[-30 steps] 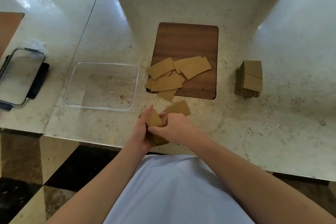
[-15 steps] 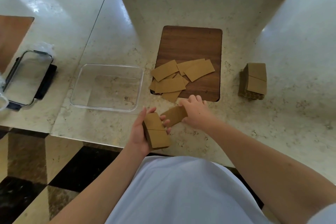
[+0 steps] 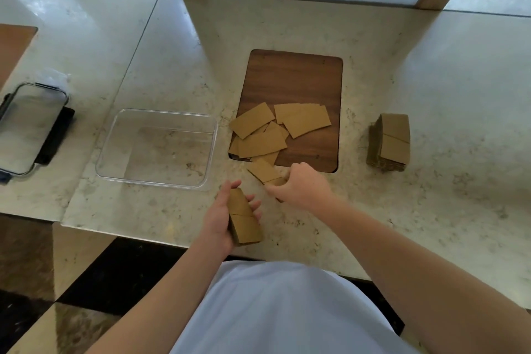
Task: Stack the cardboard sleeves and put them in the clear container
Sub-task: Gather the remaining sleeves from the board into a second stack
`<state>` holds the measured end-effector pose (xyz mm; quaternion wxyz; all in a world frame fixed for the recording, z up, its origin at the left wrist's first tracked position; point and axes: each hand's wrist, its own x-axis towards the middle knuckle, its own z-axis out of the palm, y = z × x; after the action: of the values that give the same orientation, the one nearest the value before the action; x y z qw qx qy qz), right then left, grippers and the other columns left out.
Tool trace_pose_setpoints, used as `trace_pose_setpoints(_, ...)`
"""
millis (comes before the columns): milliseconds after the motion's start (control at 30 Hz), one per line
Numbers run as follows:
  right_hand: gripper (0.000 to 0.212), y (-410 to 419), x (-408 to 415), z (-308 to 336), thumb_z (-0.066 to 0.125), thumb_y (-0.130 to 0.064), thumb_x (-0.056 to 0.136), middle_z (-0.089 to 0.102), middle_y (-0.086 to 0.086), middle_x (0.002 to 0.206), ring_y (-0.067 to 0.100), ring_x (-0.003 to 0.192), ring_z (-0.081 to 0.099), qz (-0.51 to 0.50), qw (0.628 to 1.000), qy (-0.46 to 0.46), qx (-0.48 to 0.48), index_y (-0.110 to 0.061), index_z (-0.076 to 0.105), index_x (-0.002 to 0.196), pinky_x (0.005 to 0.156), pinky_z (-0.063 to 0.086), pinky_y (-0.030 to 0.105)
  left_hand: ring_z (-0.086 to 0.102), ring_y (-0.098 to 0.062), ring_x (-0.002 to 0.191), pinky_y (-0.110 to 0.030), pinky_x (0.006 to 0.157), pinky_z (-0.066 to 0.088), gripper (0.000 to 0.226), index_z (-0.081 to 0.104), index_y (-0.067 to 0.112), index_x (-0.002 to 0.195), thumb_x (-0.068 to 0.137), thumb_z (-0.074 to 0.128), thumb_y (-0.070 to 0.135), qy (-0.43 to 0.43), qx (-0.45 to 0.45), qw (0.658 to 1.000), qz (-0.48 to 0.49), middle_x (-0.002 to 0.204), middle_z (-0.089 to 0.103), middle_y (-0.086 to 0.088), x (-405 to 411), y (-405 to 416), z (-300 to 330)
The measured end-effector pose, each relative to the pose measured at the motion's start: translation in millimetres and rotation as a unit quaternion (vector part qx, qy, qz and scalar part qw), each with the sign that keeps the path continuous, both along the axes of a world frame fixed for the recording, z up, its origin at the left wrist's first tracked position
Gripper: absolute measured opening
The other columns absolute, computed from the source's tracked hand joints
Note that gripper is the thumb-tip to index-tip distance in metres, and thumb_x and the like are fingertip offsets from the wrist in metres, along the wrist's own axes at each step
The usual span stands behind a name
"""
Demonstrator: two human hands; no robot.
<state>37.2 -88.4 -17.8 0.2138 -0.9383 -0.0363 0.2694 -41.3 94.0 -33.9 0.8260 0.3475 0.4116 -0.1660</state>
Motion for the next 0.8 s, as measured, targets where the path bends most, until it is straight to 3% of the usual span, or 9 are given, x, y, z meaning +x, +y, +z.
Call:
trace_pose_setpoints(67,0.056,8.2,1.6,13.8,0.064,-0.075,0.066,0.048,-0.012,0.041,0.008,0.039,0.047,-0.043,0.994,0.071,0.066,-0.025,0.055,0.043,0.038,0.032,0.02,0.076,-0.032,0.077,-0.046,0.066,0.064,0.051,0.072,0.018,0.115,0.087,0.067,0.061,0.0,0.01,1.0,0.012,0.094,0.077,-0.017,8.8,-3.8,0.1)
trace_pose_setpoints(167,0.056,20.2,-4.4,28.3,0.068,-0.075,0.063,0.041,-0.013,0.034,0.004,0.029,0.037,-0.053,0.984,0.131,0.107,-0.024,0.051,0.046,0.035,0.027,0.019,0.077,-0.034,0.091,-0.054,0.079,0.063,0.066,0.074,0.013,0.116,0.081,0.068,0.068,-0.001,0.014,1.0,-0.02,0.107,0.078,-0.014,24.0,-11.3,3.1)
trace_pose_setpoints(267,0.053,26.2,-1.4,34.9,0.071,-0.069,0.077,0.046,-0.012,0.04,0.004,0.039,0.044,-0.007,0.984,0.13,0.12,-0.024,0.057,0.051,0.043,0.034,0.024,0.075,-0.031,0.081,-0.053,0.076,0.063,0.031,0.073,0.017,0.113,0.089,0.076,0.036,0.002,0.02,0.998,-0.054,0.097,0.079,-0.013,40.0,-16.2,13.6)
trace_pose_setpoints(333,0.054,23.7,12.0,40.2,0.068,-0.072,0.081,0.053,-0.013,0.044,0.002,0.041,0.048,0.013,0.984,0.132,0.119,-0.021,0.074,0.067,0.041,0.036,0.02,0.075,-0.031,0.081,-0.052,0.073,0.063,0.027,0.069,0.032,0.121,0.094,0.07,0.024,0.0,0.039,0.998,-0.048,0.103,0.079,-0.014,49.1,-16.1,12.9)
trace_pose_setpoints(433,0.052,2.6,53.0,42.5,0.065,-0.065,0.088,0.073,-0.007,0.091,0.009,0.082,0.067,-0.005,0.995,0.057,0.078,-0.018,0.075,0.108,0.066,0.055,0.026,0.073,-0.03,0.081,-0.045,0.069,0.064,0.043,0.064,0.025,0.126,0.091,0.071,0.05,0.004,-0.025,1.0,0.004,0.108,0.074,-0.017,62.2,-17.9,13.8)
trace_pose_setpoints(500,0.049,-13.6,83.9,35.8,0.067,-0.046,0.094,0.063,0.007,0.122,0.026,0.113,0.058,-0.004,0.999,-0.034,0.011,-0.014,0.06,0.131,0.091,0.053,0.04,0.071,-0.029,0.08,-0.042,0.067,0.063,0.057,0.061,0.023,0.123,0.083,0.07,0.063,-0.015,-0.069,0.997,0.02,0.102,0.071,-0.018,71.4,-18.2,13.5)
trace_pose_setpoints(567,0.06,-26.3,110.7,23.3,0.069,-0.033,0.094,0.05,0.014,0.143,0.038,0.133,0.041,0.015,0.995,-0.078,-0.058,-0.014,0.047,0.146,0.103,0.044,0.05,0.071,-0.029,0.082,-0.042,0.066,0.062,0.063,0.06,0.023,0.124,0.079,0.073,0.065,-0.033,-0.094,0.995,0.018,0.101,0.07,-0.019,76.3,-15.7,10.1)
trace_pose_setpoints(700,0.088,-40.2,147.3,2.4,0.08,-0.036,0.085,0.035,0.005,0.16,0.036,0.145,0.025,0.079,0.99,-0.067,-0.097,-0.026,0.031,0.158,0.111,0.036,0.056,0.07,-0.03,0.085,-0.042,0.068,0.06,0.054,0.059,0.021,0.127,0.088,0.073,0.055,-0.027,-0.126,0.992,-0.002,0.103,0.068,-0.018,83.0,-15.4,3.5)
trace_pose_setpoints(800,0.092,-42.7,158.3,-5.1,0.083,-0.047,0.08,0.033,0.003,0.159,0.034,0.144,0.026,0.15,0.977,-0.04,-0.143,-0.028,0.035,0.156,0.111,0.031,0.057,0.071,-0.03,0.083,-0.041,0.068,0.061,0.048,0.06,0.019,0.128,0.092,0.07,0.049,-0.003,-0.13,0.992,-0.006,0.102,0.069,-0.018,86.7,-18.4,0.7)
